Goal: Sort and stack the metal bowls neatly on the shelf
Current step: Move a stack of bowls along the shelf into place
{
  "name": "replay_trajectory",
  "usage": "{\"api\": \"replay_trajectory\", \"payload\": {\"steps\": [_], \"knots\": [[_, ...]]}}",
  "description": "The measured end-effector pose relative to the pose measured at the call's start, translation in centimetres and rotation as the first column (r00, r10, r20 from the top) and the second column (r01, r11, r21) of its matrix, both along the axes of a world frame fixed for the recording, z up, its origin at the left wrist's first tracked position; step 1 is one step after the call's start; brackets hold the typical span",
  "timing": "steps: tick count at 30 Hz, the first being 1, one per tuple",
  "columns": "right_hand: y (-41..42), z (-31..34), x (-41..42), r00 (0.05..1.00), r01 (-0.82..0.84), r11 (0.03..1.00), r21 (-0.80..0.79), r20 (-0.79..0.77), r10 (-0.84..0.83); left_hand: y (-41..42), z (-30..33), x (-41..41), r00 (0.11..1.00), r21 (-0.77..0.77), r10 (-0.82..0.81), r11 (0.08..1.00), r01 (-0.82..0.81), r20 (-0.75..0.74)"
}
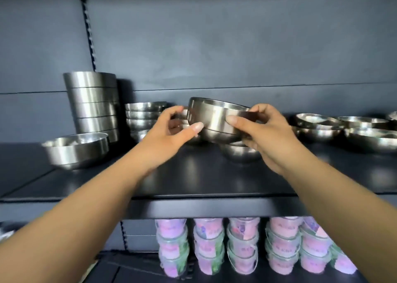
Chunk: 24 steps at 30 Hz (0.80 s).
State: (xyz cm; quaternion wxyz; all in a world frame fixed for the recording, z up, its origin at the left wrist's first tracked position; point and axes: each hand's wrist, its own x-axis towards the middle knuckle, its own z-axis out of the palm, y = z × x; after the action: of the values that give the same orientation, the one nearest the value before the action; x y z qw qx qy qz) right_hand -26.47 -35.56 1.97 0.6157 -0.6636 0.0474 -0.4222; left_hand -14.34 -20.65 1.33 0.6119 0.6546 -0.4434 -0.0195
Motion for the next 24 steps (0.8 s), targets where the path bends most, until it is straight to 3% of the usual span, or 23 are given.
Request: {"api": "replay_trajectory", "payload": {"steps": [5,12,18,24], "knots": [[5.1,-0.2,5.6,0.978,-0.203,0.976,0.076,-0.031,0.205,5.3,0.5,2.8,0.98,-0.103,0.197,0.975,-0.196,-0.001],[11.6,0.2,14.4,0.902,-0.432,0.898,0.089,0.031,0.431,14.5,1.6,8.0,0.879,-0.118,0.473,0.878,-0.465,0.058],[16.4,0.3,21.5,0.873,-0.487,0.87,-0.077,-0.042,0.486,19.9,0.4,13.7,0.798,-0.038,0.59,0.806,-0.591,0.119],[17.6,-0.9,25.3,0.909,-0.417,0.907,-0.064,-0.062,0.413,21.1,-1.6,18.0,0.801,-0.012,0.591,0.805,-0.593,0.094]]}}
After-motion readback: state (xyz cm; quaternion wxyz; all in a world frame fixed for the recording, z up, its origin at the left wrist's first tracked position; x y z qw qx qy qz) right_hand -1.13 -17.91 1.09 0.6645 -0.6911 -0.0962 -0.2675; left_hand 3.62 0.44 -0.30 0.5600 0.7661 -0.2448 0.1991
